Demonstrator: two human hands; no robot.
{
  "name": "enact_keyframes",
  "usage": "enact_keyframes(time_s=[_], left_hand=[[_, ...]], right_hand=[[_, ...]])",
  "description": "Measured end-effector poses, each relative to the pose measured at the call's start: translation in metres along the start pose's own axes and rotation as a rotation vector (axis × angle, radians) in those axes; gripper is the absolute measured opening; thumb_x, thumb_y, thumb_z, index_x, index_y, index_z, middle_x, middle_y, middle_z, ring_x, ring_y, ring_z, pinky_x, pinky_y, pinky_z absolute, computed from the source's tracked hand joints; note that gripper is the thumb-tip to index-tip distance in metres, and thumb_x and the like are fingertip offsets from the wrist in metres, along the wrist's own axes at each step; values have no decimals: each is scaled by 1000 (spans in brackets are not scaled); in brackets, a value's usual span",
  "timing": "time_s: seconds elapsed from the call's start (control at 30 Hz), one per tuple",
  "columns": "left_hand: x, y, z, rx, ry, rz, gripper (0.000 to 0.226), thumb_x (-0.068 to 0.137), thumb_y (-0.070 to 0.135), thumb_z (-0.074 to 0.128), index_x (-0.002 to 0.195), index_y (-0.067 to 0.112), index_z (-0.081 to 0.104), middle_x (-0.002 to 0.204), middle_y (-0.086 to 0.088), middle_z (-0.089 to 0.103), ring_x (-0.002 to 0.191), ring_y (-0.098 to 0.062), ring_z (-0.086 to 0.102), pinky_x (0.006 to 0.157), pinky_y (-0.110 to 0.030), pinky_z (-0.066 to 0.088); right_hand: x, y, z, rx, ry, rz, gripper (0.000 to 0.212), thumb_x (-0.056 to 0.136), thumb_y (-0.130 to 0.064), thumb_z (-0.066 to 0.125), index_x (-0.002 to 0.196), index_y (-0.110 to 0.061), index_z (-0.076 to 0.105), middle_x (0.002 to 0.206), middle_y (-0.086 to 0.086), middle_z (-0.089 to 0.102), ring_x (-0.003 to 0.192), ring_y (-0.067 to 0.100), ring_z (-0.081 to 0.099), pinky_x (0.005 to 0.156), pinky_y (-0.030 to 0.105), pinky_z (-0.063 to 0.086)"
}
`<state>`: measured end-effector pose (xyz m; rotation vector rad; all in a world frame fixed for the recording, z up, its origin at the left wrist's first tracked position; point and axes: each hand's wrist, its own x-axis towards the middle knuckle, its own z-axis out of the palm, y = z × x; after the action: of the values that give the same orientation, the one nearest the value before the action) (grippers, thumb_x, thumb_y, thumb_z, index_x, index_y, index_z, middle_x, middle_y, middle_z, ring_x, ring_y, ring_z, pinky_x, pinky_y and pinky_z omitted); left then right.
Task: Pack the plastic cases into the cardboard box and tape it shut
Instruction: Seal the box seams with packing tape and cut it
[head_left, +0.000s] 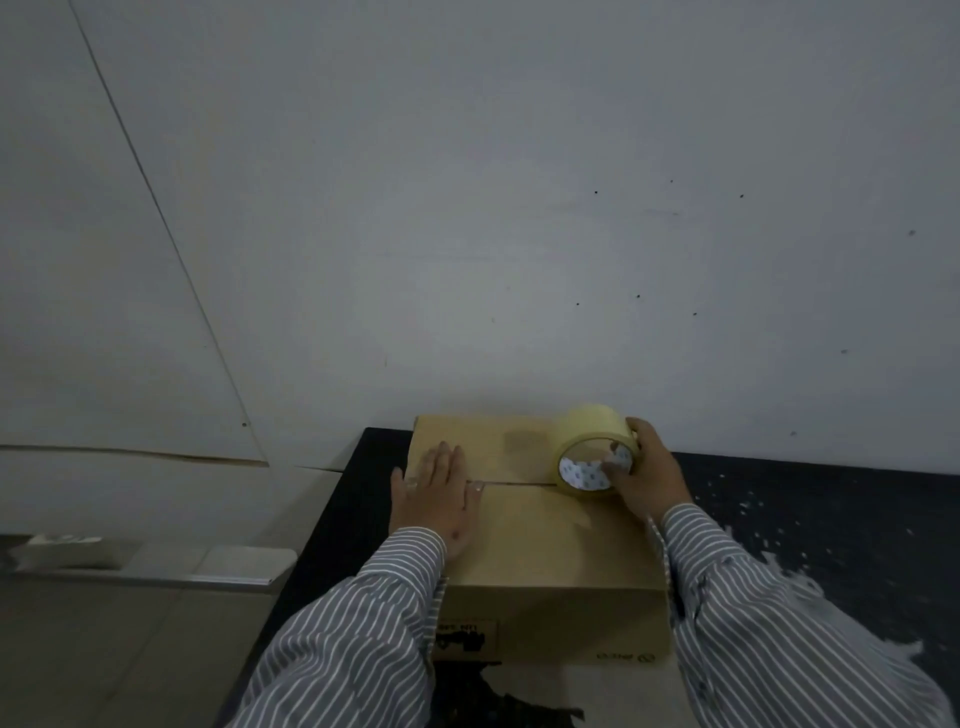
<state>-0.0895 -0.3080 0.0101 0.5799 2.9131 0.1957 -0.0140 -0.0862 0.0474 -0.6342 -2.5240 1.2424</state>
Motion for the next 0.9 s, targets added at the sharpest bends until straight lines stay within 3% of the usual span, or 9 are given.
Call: enact_keyframes(time_s=[0.17,0.43,0.57,0.7,0.8,0.9], left_hand=[[0,-5,1,-62,5,32,58,99,41,11,149,17,-7,158,0,-12,146,-15,-9,119,-40,-3],[0,-5,3,-58,33,54,57,99,44,13,149,25,-7,159,3,-6,146,-15,-4,118,-40,-1],[0,0,4,15,41,50,59,97,48,15,149,24,-2,159,-1,-2,146,-20,-1,118,-43,2],[0,10,5,92,22,15,63,96,51,13,149,22,-6,159,-3,-7,146,-26,-5,119,-46,1],[-2,32,7,80,3,43,65,96,51,14,149,20,-9,159,-4,-11,146,-25,-9,119,-47,0],[-3,50,10,20,-12,36,70,96,51,17,148,15,-12,157,-6,-16,145,-22,-14,119,-44,-3]], right_hand=[[12,-1,-17,-221,-79,-169,54,87,1,52,137,-13,38,137,17,45,125,35,43,105,39,35],[10,9,-65,-431,-122,-243,68,81,11,47,140,-23,37,128,18,43,117,35,46,100,38,39],[12,11,-62,-319,-103,-204,71,81,10,51,142,-22,32,128,17,43,117,33,46,99,39,39],[9,23,-59,-54,-101,-28,51,83,-1,61,130,-9,42,128,15,50,108,28,52,91,36,46],[4,34,-51,-23,-98,27,39,87,-8,60,124,-2,47,122,18,55,100,24,52,83,31,40],[4,37,-53,-52,-66,-24,34,89,-2,53,122,-1,45,119,20,56,101,28,53,82,31,39]])
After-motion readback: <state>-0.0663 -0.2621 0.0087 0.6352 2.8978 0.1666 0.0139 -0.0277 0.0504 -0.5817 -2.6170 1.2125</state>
